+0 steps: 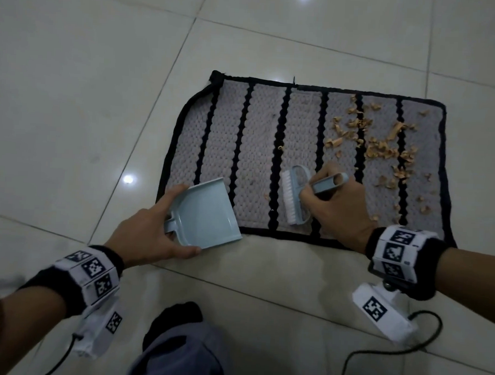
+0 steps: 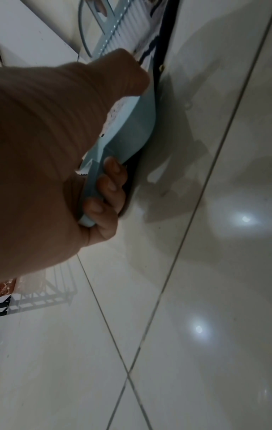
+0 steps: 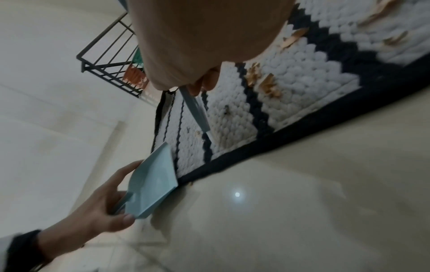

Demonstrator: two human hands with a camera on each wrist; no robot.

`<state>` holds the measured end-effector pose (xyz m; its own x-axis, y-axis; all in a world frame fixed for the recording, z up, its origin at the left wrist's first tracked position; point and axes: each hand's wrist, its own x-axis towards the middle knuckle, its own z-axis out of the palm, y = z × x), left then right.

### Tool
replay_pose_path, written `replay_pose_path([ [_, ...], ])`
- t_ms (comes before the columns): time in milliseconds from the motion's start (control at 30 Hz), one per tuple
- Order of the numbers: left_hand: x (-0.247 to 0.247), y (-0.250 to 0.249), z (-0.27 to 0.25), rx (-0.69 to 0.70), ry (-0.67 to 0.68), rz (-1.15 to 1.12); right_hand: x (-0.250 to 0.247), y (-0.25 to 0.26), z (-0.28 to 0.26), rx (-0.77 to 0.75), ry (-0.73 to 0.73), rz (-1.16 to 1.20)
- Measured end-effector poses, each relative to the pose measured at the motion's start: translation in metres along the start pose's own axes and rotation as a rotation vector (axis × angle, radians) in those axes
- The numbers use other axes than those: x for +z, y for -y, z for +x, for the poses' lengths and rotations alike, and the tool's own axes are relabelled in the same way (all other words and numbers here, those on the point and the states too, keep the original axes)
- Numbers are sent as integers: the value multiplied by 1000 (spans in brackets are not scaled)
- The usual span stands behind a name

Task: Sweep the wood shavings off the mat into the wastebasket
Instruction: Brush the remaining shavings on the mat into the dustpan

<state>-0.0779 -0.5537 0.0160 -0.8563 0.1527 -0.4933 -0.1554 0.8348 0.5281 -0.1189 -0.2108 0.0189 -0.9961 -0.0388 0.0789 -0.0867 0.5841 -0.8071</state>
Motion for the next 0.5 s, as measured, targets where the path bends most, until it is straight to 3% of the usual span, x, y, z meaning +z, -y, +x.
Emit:
replay_pose_path([
  [233,0,-1,3,-29,30,47,45,32,1,-7,271,117],
  [333,0,-1,4,-53,35,90,36,20,8,64,237,112],
  [500,-4,-3,6,-52,32,117,-19,-13,12,147,64,18],
])
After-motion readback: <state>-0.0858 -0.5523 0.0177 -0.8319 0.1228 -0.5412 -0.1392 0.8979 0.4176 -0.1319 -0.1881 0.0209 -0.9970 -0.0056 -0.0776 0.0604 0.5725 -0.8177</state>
